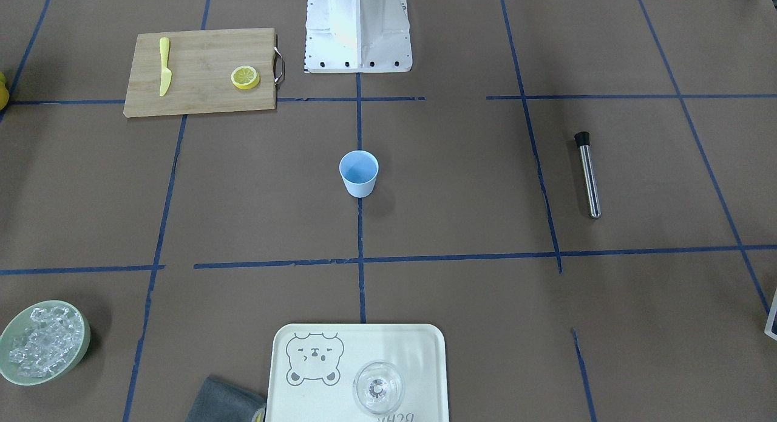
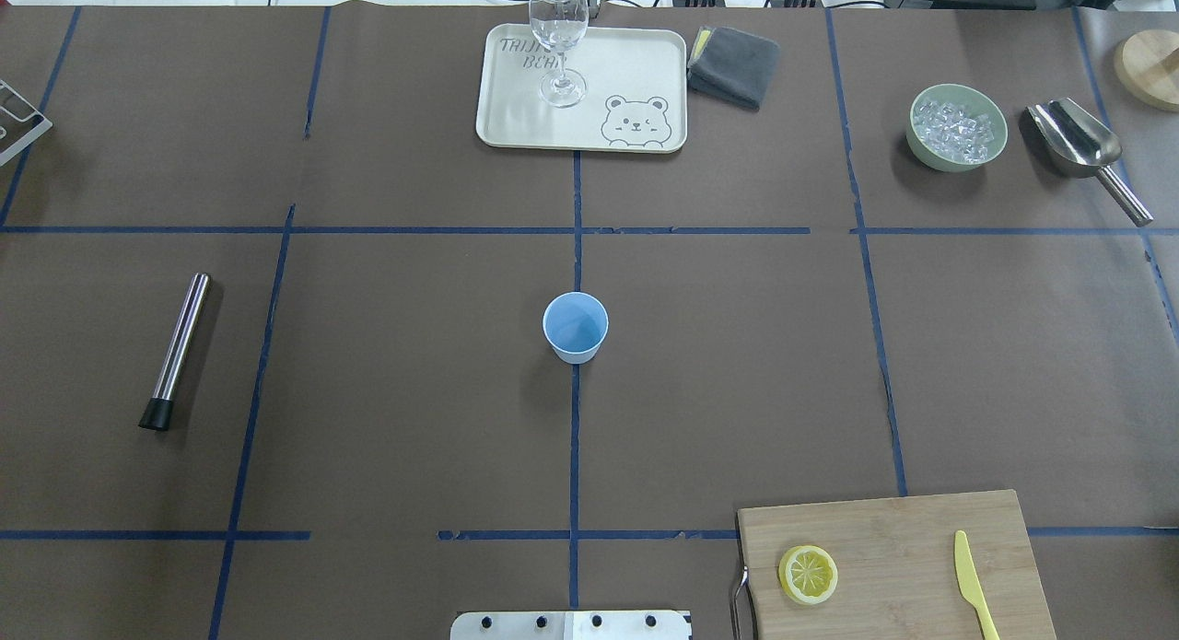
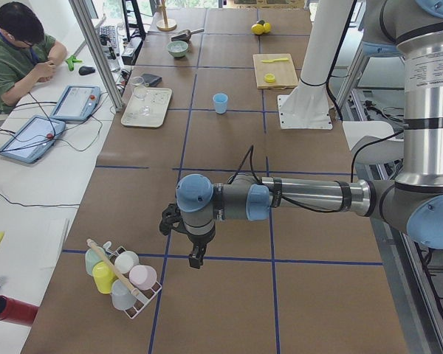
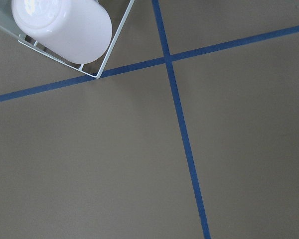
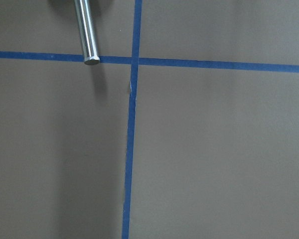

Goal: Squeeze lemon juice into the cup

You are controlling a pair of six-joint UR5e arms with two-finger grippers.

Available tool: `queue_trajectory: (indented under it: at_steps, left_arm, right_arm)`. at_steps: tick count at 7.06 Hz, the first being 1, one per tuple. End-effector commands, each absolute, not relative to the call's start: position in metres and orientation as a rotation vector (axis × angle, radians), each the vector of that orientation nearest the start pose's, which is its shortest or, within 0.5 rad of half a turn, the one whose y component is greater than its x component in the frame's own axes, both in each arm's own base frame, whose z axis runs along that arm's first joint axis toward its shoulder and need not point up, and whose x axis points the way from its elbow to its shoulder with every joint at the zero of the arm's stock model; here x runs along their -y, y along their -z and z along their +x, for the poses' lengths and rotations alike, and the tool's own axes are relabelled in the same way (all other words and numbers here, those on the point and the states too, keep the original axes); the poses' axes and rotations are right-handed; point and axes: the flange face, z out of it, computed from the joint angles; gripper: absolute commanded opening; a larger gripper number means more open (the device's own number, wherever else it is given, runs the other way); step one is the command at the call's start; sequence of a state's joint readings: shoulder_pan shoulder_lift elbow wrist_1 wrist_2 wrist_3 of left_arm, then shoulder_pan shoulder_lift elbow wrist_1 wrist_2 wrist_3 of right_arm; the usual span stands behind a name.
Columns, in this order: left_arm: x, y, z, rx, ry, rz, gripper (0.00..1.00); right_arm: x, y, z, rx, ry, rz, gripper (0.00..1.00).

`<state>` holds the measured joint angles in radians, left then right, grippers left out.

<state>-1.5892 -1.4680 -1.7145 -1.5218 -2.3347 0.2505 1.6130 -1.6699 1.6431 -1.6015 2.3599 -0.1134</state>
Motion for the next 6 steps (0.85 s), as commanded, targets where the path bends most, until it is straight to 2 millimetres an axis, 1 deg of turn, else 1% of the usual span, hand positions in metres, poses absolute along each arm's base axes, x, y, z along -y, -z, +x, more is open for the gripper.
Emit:
queue_trajectory:
  at_steps: [1,2,3,4,5,6]
  left_arm:
    - [0.448,-0.636,-0.072,-0.758,-0.225,0.108,1.00]
    - [0.451,-0.633,-0.072,-0.757,-0.228,0.115,1.00]
    - [0.456,-0.621,-0.072,-0.754,-0.230,0.136,1.00]
    - [0.459,-0.615,-0.072,-0.754,-0.233,0.149,1.00]
    - [0.461,-0.603,-0.072,-0.749,-0.246,0.179,1.00]
    - [0.462,-0.590,-0.071,-0.745,-0.257,0.205,1.00]
  right_arm:
    - [0.444,-0.671,0.082,0.790,0.042,0.008,1.00]
    - [0.446,-0.665,0.081,0.794,0.048,0.019,1.00]
    - [0.470,-0.634,0.076,0.791,0.084,0.076,1.00]
    - [0.494,-0.610,0.069,0.797,0.089,0.103,1.00]
    - [0.529,-0.577,0.035,0.786,0.177,0.136,1.00]
    - [0.534,-0.561,-0.017,0.787,0.285,0.133,1.00]
